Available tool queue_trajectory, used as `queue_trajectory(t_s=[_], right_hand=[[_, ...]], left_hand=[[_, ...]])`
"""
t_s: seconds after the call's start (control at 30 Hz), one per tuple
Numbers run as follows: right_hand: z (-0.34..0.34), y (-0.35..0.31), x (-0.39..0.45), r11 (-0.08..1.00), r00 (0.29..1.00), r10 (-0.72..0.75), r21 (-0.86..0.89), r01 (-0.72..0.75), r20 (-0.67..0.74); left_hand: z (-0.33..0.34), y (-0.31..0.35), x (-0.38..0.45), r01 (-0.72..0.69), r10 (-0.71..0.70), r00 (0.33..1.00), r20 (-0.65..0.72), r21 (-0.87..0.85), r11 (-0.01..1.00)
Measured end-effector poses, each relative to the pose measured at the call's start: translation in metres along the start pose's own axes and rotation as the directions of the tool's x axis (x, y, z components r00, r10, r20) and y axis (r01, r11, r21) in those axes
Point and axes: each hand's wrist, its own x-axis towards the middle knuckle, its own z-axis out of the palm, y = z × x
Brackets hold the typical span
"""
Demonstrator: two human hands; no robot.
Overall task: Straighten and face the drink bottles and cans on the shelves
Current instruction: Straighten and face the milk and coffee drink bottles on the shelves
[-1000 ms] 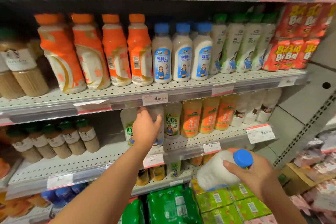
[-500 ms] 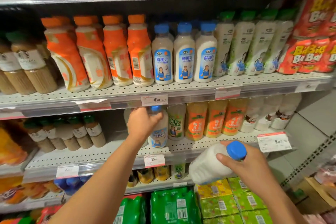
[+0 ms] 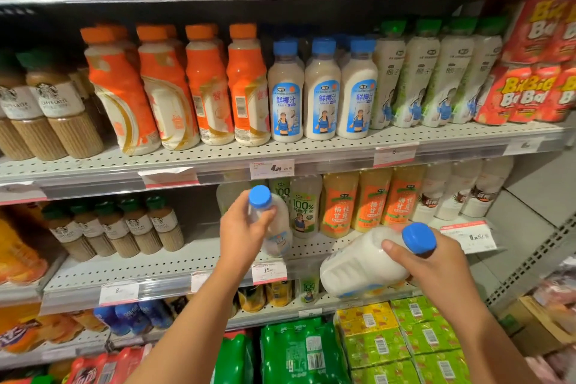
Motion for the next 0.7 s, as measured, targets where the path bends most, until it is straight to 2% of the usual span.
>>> queue_trajectory(t_s=[0.17, 0.33, 0.5, 0.7], right_hand=[[0.012, -0.002, 0.009, 0.999, 1.0, -0.009, -0.046, 0.008, -0.027], [0.022, 0.002, 0.014, 0.992, 0.999, -0.03, -0.127, 0.026, -0.026], [0.012, 0.01, 0.002, 0.998, 1.0, 0.009, -0.062, -0.01, -0.018], [0.001, 0.018, -0.012, 0.996, 0.999, 0.022, -0.081, -0.024, -0.026]], left_hand=[[-0.011, -0.005, -0.009, 0.033, -0.039, 0.997, -0.061, -0.099, 0.995], [-0.003, -0.002, -0.002, -0.001, -0.001, 0.998, -0.067, -0.027, 1.0], [0.005, 0.002, 0.014, 0.006, -0.006, 0.998, -0.055, -0.001, 1.0], [0.022, 0.004, 0.015, -0.067, 0.068, 0.998, -0.008, 0.061, 0.996]])
